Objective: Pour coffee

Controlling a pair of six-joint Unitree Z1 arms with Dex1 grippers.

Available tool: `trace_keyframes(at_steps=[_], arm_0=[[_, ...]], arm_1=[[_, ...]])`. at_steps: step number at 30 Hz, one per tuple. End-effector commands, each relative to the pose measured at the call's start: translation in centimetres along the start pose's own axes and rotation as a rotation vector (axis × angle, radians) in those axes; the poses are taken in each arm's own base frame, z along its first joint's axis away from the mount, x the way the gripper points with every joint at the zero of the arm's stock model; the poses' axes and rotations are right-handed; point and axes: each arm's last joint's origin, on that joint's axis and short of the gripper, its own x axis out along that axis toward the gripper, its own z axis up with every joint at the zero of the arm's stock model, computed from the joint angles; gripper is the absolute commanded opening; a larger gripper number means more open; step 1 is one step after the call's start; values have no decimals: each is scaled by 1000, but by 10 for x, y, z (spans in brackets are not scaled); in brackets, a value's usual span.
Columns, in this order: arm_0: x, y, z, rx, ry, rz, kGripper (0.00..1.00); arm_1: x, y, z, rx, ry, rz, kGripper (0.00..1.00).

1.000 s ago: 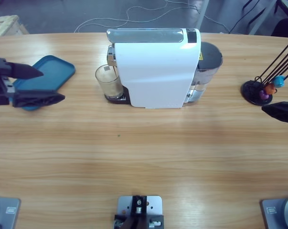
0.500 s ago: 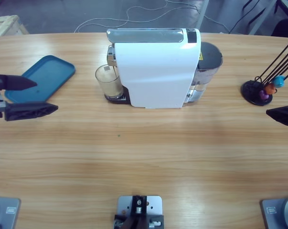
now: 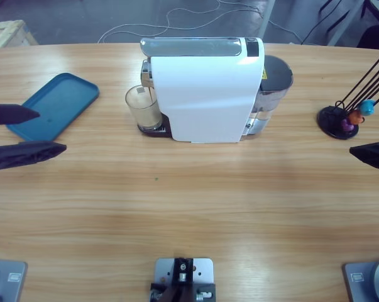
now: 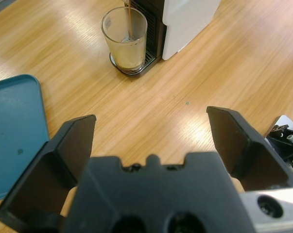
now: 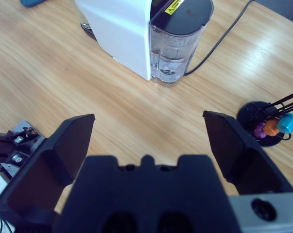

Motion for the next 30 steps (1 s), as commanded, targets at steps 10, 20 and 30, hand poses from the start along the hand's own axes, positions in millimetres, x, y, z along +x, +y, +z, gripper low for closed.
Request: trace_keyframes(at_steps=[10, 20, 30], arm_0=[[10, -1, -11, -2, 49, -25, 1000], [16, 0, -12, -6, 75, -26, 991], [14, 0, -12, -4, 69, -19, 991]], arm_1=[[-2, 4, 0, 1, 0, 52, 1000], [-2, 5, -1, -2, 4, 80, 1000], [-3, 6, -2, -5, 7, 95, 1000]])
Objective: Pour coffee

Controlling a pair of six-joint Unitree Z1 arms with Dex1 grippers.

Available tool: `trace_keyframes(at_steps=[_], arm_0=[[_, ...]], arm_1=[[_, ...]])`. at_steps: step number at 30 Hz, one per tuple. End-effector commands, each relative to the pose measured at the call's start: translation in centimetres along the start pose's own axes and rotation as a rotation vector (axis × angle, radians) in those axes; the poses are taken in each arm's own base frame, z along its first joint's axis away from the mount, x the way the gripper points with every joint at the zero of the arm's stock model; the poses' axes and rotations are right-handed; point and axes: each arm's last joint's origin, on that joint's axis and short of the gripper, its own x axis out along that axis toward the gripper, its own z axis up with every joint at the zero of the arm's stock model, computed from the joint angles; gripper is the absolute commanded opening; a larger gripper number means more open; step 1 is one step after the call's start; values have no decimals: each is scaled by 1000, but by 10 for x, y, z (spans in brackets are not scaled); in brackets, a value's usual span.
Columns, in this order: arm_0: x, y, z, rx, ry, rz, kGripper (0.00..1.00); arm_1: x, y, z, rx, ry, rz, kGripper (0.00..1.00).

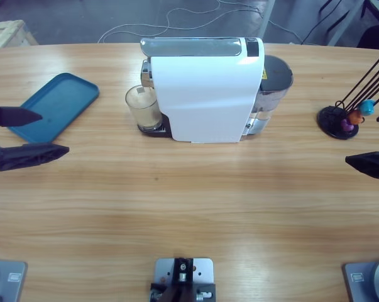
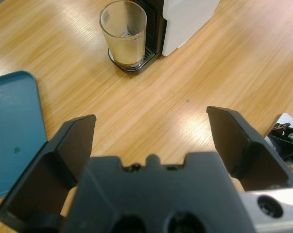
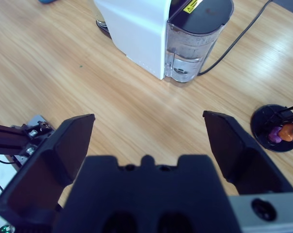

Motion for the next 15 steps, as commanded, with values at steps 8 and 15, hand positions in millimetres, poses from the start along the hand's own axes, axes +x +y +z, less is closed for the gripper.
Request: trace_keyframes(at_steps=[8, 15], arm_0=[[11, 0, -10, -4, 55, -15, 991], [11, -1, -17, -21, 66, -13, 996]], arm_1=[[0, 3, -1, 3, 6, 33, 1000], [2, 3, -3, 3, 14, 40, 1000]])
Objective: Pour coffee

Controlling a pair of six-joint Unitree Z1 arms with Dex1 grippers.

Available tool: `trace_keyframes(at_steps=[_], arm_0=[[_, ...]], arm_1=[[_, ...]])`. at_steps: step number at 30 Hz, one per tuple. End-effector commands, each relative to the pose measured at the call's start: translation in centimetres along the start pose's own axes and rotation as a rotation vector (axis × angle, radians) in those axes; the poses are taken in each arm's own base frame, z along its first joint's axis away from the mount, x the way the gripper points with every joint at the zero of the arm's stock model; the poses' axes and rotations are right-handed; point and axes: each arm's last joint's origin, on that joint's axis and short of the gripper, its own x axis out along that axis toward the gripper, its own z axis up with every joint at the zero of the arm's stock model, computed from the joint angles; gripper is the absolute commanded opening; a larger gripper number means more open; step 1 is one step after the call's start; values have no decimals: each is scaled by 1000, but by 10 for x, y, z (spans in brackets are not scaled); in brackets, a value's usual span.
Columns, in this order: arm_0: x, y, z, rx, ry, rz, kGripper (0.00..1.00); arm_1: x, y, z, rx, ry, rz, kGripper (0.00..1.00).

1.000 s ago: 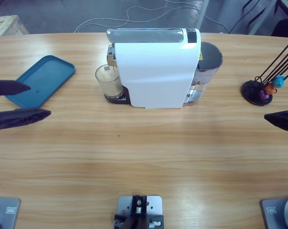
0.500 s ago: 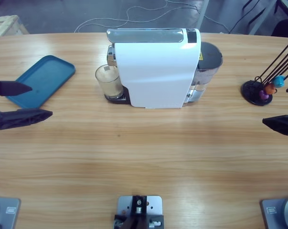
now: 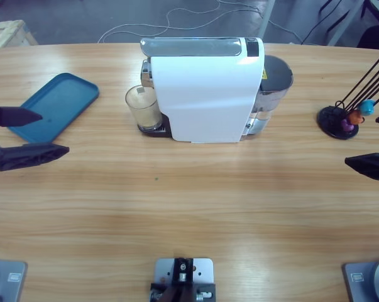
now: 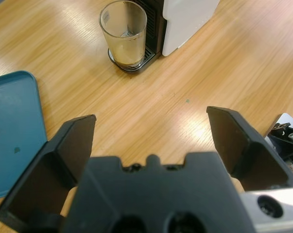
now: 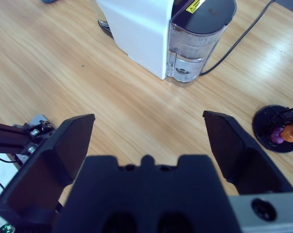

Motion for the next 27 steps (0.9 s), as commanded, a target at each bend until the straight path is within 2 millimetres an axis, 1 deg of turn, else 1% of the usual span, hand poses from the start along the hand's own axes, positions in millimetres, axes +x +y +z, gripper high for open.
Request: trace_keyframes(at_steps=[1, 3, 5, 7, 9, 12, 15, 17, 19, 23, 27], arm_0=[[11, -1, -19, -16, 62, -15, 996], [20, 0, -26, -16, 71, -17, 996], [37, 2, -29, -11, 94, -21, 996], [51, 4, -31, 11, 97, -23, 996], [65, 6, -28, 51, 66, -31, 996], [94, 21, -20, 93, 43, -26, 996], [114, 41, -15, 95, 12, 9, 995], [124, 47, -11, 105, -18, -7, 982], [133, 47, -8, 112, -46, -44, 977], [140, 51, 0, 126, -129, -126, 977], [146, 60, -1, 149, -147, -154, 977]], arm_1=[[2, 3, -3, 5, 17, 39, 1000], [2, 3, -4, 7, 27, 46, 1000], [2, 3, -5, 8, 35, 45, 1000], [3, 3, -6, 8, 42, 45, 1000], [5, 3, -5, 12, 51, 47, 1000], [10, 3, -4, 15, 71, 55, 1000], [11, 3, -5, 17, 90, 57, 1000], [11, 3, -7, 18, 103, 55, 1000], [11, 3, -9, 18, 111, 51, 1000], [19, 3, -7, 20, 135, 51, 1000], [27, 3, 3, 20, 145, 50, 1000]])
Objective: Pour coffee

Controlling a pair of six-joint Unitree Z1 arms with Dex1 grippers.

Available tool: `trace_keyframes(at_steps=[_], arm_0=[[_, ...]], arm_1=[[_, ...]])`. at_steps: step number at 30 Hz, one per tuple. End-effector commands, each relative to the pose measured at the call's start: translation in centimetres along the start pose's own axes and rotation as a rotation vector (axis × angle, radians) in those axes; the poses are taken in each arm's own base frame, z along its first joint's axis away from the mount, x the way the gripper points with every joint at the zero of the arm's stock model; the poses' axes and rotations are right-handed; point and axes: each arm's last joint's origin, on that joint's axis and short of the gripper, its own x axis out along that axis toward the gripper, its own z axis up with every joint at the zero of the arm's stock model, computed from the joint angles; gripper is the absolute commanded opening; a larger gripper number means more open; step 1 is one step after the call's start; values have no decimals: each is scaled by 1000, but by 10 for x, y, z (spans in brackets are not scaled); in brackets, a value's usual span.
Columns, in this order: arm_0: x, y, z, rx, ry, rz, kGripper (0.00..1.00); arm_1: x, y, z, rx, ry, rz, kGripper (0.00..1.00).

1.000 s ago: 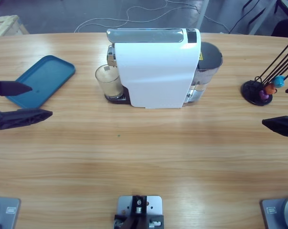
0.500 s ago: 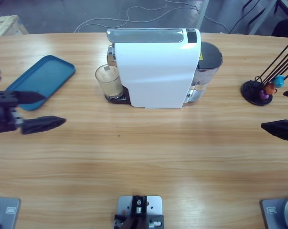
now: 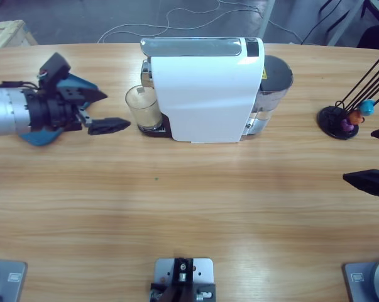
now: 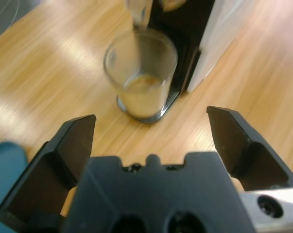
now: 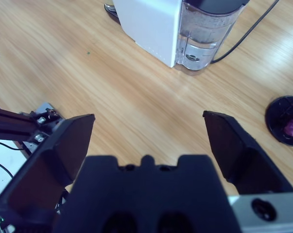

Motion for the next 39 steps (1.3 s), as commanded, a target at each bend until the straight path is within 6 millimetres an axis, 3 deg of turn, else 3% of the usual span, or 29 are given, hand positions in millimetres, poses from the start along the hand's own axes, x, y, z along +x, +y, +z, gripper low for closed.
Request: trace_keyframes(at_steps=[1, 9, 16, 39], arm_0=[[19, 17, -12, 22, -22, -75, 977], [55, 26, -27, 72, -67, -123, 979], [71, 31, -35, 93, -115, -112, 982], [92, 44, -31, 112, -168, -70, 977]], arm_1=[[25, 0, 11, 15, 87, 12, 1000], [23, 2, 31, -5, 124, 12, 1000], [21, 2, 34, -11, 156, 15, 1000], [26, 3, 32, -8, 179, 27, 1000]])
